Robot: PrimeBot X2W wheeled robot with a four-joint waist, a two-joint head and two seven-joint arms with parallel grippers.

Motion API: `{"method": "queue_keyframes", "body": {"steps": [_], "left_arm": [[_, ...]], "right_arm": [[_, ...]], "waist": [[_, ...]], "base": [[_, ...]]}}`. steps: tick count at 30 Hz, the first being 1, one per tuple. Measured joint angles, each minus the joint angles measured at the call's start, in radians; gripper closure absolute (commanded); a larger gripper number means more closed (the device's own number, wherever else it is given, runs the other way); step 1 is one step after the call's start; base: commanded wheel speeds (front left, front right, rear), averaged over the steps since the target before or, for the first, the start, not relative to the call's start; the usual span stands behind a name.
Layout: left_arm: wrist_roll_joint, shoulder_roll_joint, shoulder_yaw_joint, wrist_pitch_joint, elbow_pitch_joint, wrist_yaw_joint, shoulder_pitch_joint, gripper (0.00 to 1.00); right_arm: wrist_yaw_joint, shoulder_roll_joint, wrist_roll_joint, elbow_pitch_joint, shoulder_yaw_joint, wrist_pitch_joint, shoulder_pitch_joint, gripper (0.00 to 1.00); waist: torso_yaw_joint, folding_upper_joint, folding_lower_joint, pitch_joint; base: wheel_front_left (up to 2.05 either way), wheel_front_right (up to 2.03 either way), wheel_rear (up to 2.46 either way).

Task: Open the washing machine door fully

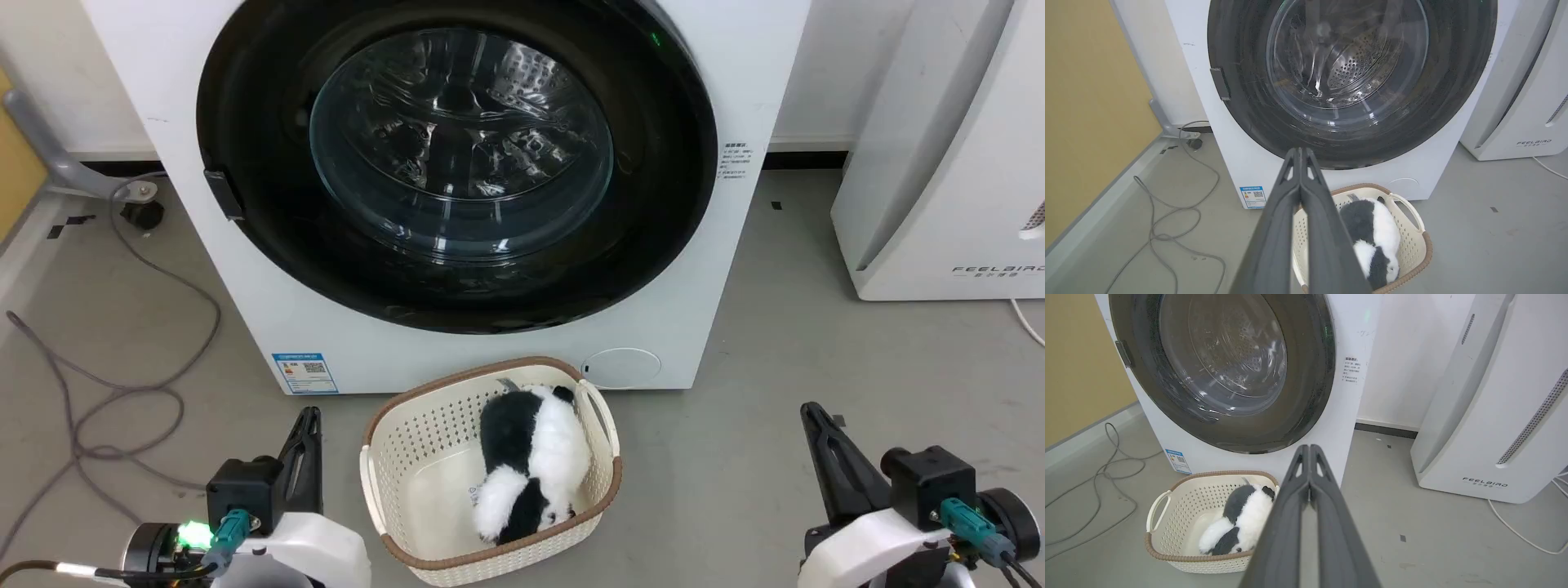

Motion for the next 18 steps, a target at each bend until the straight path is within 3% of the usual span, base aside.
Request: {"method": "queue_keyframes", "body": {"steps": [17,18], "left_arm": [[0.0,0.0,0.0,0.0,0.0,0.0,0.0,1.0],[0.0,0.0,0.0,0.0,0.0,0.0,0.0,0.0]], "right_arm": [[0.0,0.0,0.0,0.0,0.0,0.0,0.0,1.0],[0.0,0.0,0.0,0.0,0.0,0.0,0.0,0.0]], "waist": [[0.0,0.0,0.0,0.0],[0.0,0.0,0.0,0.0]], "base": [[0.0,0.0,0.0],[0.0,0.0,0.0]]}}
